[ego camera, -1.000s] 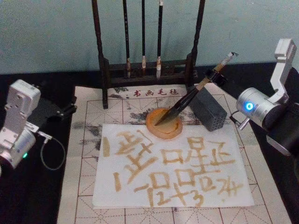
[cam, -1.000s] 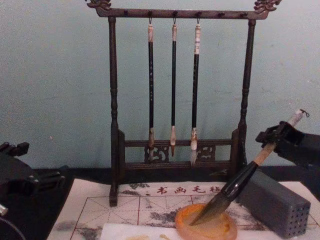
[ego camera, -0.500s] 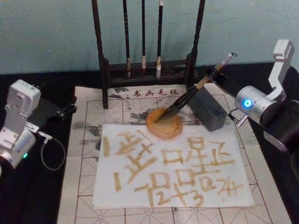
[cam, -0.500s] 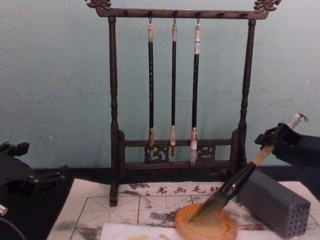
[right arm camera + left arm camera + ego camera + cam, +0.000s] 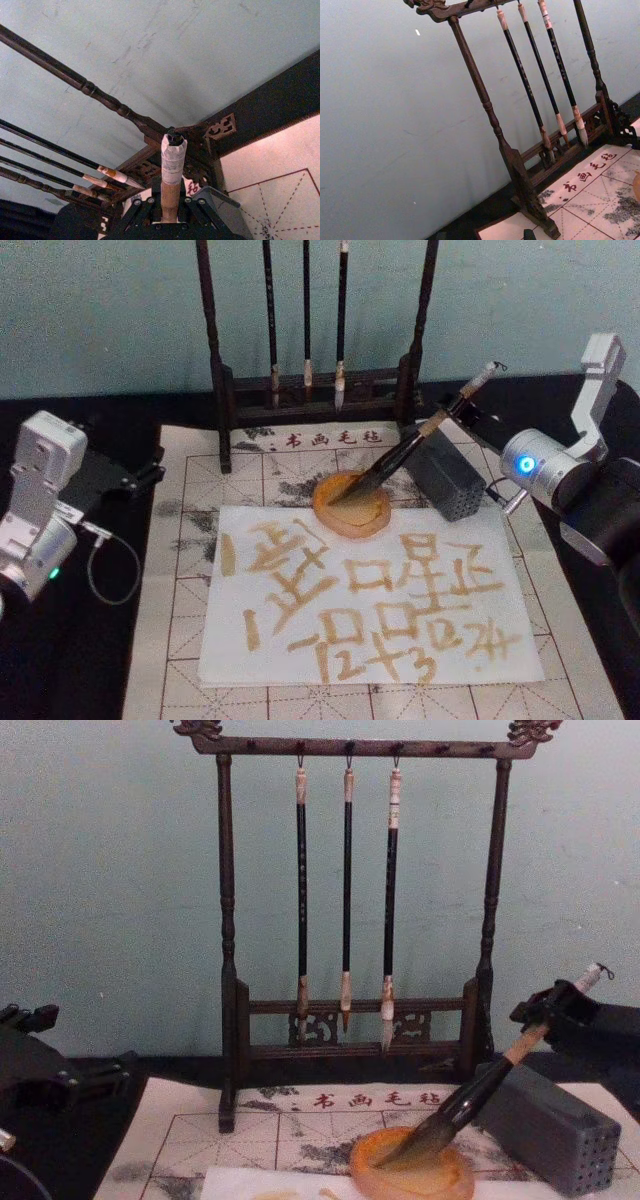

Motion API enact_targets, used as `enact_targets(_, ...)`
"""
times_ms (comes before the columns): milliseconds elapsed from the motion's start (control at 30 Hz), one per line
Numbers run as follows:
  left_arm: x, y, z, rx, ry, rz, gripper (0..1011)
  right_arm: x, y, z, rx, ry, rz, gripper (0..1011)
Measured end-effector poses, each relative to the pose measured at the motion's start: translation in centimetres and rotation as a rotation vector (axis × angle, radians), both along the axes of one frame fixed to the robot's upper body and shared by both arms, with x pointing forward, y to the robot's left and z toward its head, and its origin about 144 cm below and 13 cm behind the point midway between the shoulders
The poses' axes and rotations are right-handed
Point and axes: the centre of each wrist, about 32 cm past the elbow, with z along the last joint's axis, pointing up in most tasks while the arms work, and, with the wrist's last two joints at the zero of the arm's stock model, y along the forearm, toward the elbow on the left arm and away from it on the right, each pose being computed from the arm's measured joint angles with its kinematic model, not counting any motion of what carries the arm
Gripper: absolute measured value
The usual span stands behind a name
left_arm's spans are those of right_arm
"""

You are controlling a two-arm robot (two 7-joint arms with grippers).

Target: Pick up the brush from the inkstone, write on the paper, then place the brush back to its original position.

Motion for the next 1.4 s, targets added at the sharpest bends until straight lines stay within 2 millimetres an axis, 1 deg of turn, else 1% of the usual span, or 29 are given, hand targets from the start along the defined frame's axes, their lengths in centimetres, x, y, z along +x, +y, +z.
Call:
enact_targets(600,0.0,0.0,0.0,0.0,0.0,0.0,1001,0.04,0.02,-0.08,0.003,0.005,-0.003,179)
enact_targets(667,0.0,0.0,0.0,0.0,0.0,0.0,1001,0.04,0.01,-0.08,0.003,0.005,-0.003,192)
enact_targets(733,0.0,0.0,0.0,0.0,0.0,0.0,1001,0.04,0.0,-0.08,0.003,0.005,-0.003,241)
enact_targets(800,0.0,0.0,0.0,0.0,0.0,0.0,1001,0.04,0.0,-0.08,0.003,0.005,-0.003,315)
enact_targets(867,0.0,0.0,0.0,0.0,0.0,0.0,1001,0.03,0.0,-0.08,0.002,0.005,-0.003,346)
enact_targets(900,0.0,0.0,0.0,0.0,0.0,0.0,1001,0.03,0.0,-0.08,0.002,0.005,-0.003,395)
enact_targets(933,0.0,0.0,0.0,0.0,0.0,0.0,1001,0.03,-0.01,-0.08,0.002,0.004,-0.003,414)
enact_targets(1033,0.0,0.0,0.0,0.0,0.0,0.0,1001,0.02,-0.01,-0.08,0.002,0.004,-0.003,533)
enact_targets(1067,0.0,0.0,0.0,0.0,0.0,0.0,1001,0.02,-0.01,-0.08,0.002,0.004,-0.002,544)
enact_targets(1100,0.0,0.0,0.0,0.0,0.0,0.0,1001,0.02,-0.01,-0.08,0.002,0.004,-0.002,594)
enact_targets(1200,0.0,0.0,0.0,0.0,0.0,0.0,1001,0.01,-0.01,-0.08,0.002,0.004,-0.002,674)
enact_targets(1233,0.0,0.0,0.0,0.0,0.0,0.0,1001,0.01,-0.01,-0.08,0.002,0.004,-0.002,731)
enact_targets(1267,0.0,0.0,0.0,0.0,0.0,0.0,1001,0.01,-0.01,-0.09,0.002,0.004,-0.002,743)
enact_targets(1367,0.0,0.0,0.0,0.0,0.0,0.0,1001,0.0,-0.01,-0.09,0.002,0.004,-0.002,843)
enact_targets(1400,0.0,0.0,0.0,0.0,0.0,0.0,1001,0.0,-0.01,-0.09,0.002,0.004,-0.002,861)
